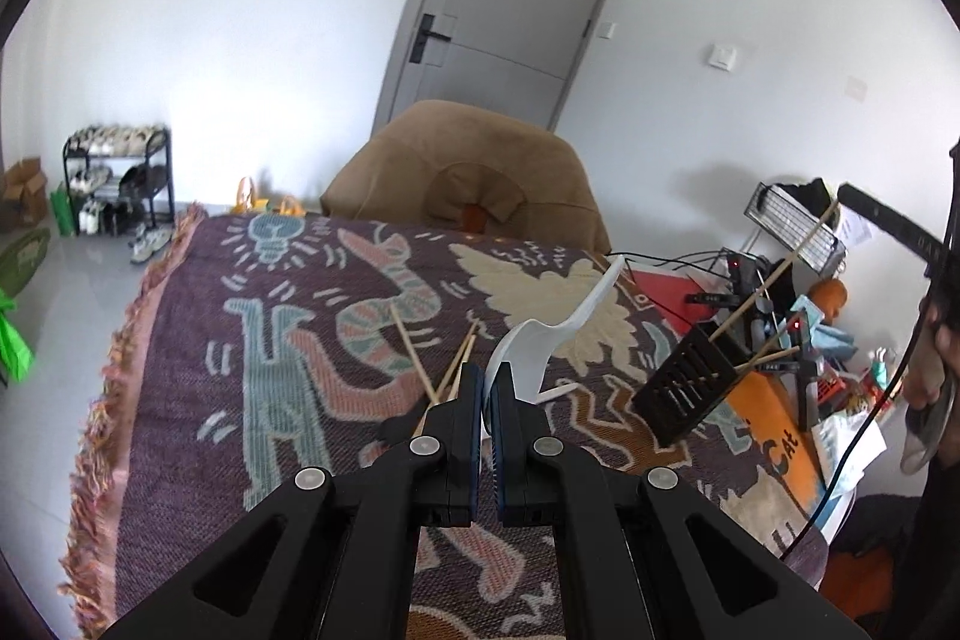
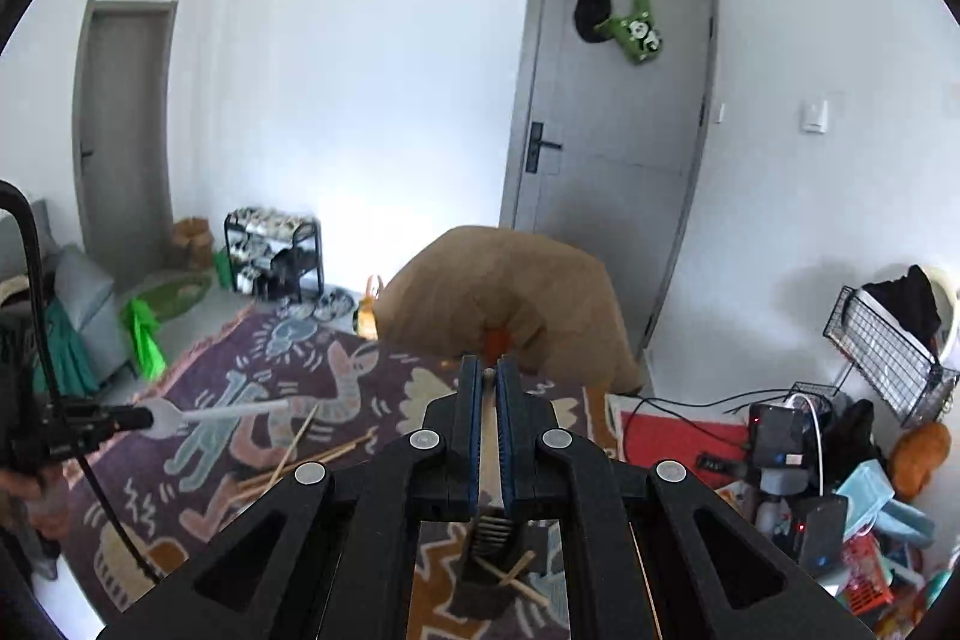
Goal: Organize utensils
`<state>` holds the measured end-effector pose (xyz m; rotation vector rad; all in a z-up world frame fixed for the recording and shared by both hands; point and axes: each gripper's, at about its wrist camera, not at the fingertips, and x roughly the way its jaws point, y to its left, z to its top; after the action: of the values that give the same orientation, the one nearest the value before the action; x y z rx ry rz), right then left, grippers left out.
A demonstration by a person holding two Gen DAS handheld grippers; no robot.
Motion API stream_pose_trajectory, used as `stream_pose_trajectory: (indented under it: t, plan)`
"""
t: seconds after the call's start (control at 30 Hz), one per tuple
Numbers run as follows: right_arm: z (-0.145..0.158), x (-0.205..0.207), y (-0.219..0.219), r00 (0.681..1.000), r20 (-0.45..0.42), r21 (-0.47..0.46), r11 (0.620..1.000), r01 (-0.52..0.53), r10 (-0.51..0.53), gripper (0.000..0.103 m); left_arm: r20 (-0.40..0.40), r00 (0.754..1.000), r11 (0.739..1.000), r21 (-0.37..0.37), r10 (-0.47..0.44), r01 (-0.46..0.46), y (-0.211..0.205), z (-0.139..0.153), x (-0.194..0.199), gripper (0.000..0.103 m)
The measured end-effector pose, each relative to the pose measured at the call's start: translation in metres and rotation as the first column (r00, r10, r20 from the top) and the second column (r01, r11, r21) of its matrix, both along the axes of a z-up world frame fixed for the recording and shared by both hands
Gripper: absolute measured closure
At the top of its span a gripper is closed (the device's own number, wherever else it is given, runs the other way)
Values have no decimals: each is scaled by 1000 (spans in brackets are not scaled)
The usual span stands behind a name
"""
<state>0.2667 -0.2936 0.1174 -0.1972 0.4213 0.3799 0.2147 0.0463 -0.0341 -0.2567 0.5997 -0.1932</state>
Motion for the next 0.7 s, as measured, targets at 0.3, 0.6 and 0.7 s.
stream_pose_trajectory:
  t: [0.3, 0.6, 0.7]
  plan:
    - [-19, 5, -14, 997, -80, 27, 1000, 14, -11, 97, 9, 995, 989, 115, -97, 95, -33, 24, 18, 101]
    - [-35, -7, -51, 992, -98, 138, 986, 92, -79, 50, -18, 969, 933, 267, -247, 243, -85, 60, 37, 101]
    - [-41, -19, -67, 988, -100, 176, 975, 135, -119, 43, -41, 957, 904, 319, -288, 285, -101, 70, 46, 101]
